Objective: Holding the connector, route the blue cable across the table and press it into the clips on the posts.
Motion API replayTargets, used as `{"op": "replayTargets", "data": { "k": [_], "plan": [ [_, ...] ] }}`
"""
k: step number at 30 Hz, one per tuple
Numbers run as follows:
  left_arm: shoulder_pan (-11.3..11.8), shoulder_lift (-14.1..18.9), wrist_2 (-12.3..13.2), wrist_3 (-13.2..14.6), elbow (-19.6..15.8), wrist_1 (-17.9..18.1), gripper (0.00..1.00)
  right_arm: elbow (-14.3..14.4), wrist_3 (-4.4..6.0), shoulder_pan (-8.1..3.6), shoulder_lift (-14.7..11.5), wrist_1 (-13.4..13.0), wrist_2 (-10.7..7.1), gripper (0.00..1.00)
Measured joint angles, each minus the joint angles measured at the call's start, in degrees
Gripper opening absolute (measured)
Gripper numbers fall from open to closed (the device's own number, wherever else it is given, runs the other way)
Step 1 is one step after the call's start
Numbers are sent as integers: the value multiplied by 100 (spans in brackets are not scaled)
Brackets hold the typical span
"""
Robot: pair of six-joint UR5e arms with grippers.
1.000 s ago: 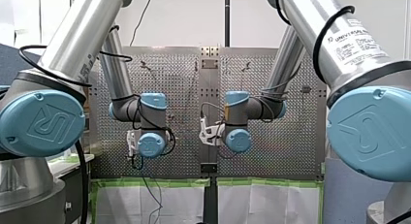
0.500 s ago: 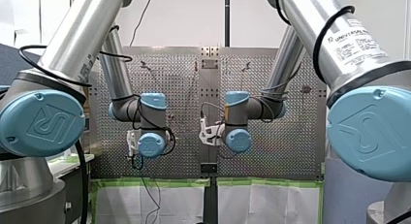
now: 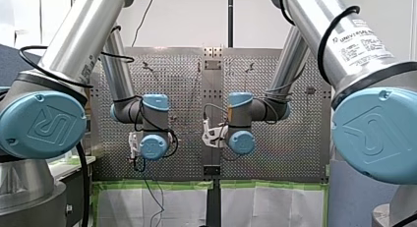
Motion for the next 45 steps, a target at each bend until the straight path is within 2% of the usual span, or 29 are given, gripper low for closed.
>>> {"op": "replayTargets", "data": {
  "k": [17, 24, 41, 45],
  "plan": [
    [4, -8, 11, 7, 11, -4, 0, 0, 0, -1, 0, 0, 0, 0],
    [33, -66, 82, 17, 74, -171, 0, 0, 0, -8, -7, 0, 0, 0],
    [35, -70, 88, 18, 79, -193, 0, 0, 0, -9, -9, 0, 0, 0],
    [35, -70, 88, 18, 79, -193, 0, -62, -46, -9, 51, 62, 26, 0]
  ]
}}
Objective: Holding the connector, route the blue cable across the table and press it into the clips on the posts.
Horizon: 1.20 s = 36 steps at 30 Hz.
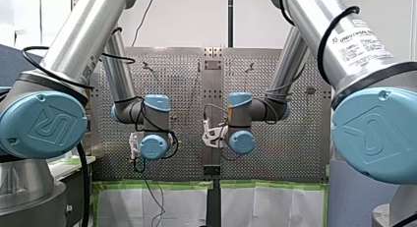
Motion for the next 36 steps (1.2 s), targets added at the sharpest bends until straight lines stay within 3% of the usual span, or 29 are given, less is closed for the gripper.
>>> {"op": "replayTargets", "data": {
  "k": [12, 20, 24, 31, 36],
  "plan": [
    [0, 0, 0, 0, 0, 0, 0, -234, -42, 0, 582, 614, 18, 0],
    [0, 0, 0, 0, 0, 0, 0, -237, -42, 0, 667, 1086, 18, 0],
    [7, 37, -36, 37, -36, -36, 0, -234, -39, 3, 665, 1145, 15, 0],
    [24, 377, -353, 247, -374, -292, 0, -237, 165, 80, 407, 1270, -77, 0],
    [79, 652, -415, 256, -478, -467, 0, -264, 375, 132, 110, 1378, -305, 0]
  ]
}}
